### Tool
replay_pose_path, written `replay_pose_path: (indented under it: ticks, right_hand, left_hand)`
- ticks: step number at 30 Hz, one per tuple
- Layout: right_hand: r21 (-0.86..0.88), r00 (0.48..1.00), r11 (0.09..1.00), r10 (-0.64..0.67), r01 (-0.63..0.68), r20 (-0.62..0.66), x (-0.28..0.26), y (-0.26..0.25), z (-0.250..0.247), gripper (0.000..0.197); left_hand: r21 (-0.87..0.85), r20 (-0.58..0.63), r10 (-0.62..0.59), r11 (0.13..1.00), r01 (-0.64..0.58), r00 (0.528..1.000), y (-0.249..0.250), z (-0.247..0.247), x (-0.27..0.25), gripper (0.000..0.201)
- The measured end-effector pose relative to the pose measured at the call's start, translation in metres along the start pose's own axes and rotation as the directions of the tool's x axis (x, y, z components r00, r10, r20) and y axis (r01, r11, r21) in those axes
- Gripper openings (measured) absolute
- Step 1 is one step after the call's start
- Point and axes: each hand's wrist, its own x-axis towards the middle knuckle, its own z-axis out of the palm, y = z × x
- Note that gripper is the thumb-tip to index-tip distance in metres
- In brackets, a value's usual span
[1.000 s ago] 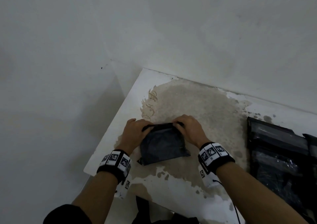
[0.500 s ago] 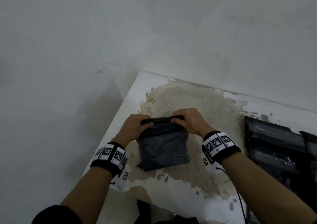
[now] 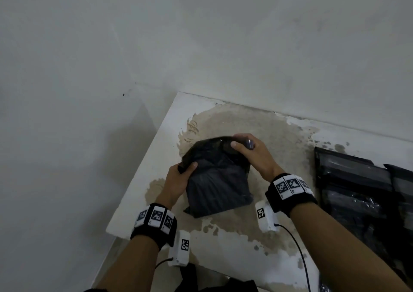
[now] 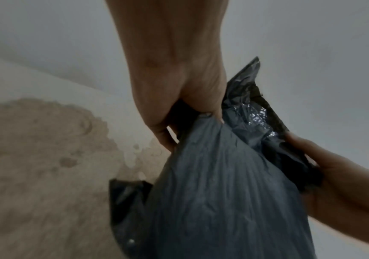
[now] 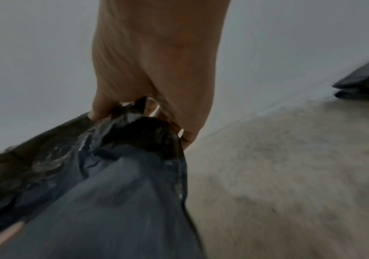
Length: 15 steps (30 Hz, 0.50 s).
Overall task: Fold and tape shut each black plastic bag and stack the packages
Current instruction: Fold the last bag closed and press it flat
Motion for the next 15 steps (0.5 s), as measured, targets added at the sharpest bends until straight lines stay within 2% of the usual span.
replay_pose_path:
  ticks: [2, 4, 6, 11, 15]
  right_hand:
    - [0.157, 0.996, 0.984, 0.089, -0.089, 0.007, -0.009, 0.012, 0.003, 0.044]
    - [0.132, 0.983, 0.976, 0.165, -0.175, 0.079, -0.019, 0.024, 0.008, 0.047]
    - [0.109, 0.967, 0.963, 0.238, -0.248, 0.094, -0.028, 0.033, 0.014, 0.039]
    - [0.381, 0.927, 0.854, 0.373, -0.355, 0.03, -0.046, 0.053, 0.029, 0.02]
    - [0.493, 0.916, 0.803, 0.399, -0.335, -0.027, -0.052, 0.063, 0.027, 0.024]
  left_hand:
    - [-0.056, -0.02, -0.029, 0.998, 0.028, 0.999, -0.005, 0.002, 0.0, 0.022]
    - [-0.065, -0.007, -0.05, 0.997, 0.05, 0.999, -0.009, 0.002, 0.0, 0.025]
    - [-0.054, 0.02, -0.057, 0.997, 0.058, 0.998, -0.012, 0.002, -0.002, 0.026]
    - [0.005, 0.09, -0.059, 0.998, 0.059, 0.994, -0.019, 0.001, -0.01, 0.029]
    - [0.035, 0.11, -0.052, 0.998, 0.049, 0.993, -0.023, 0.002, -0.015, 0.017]
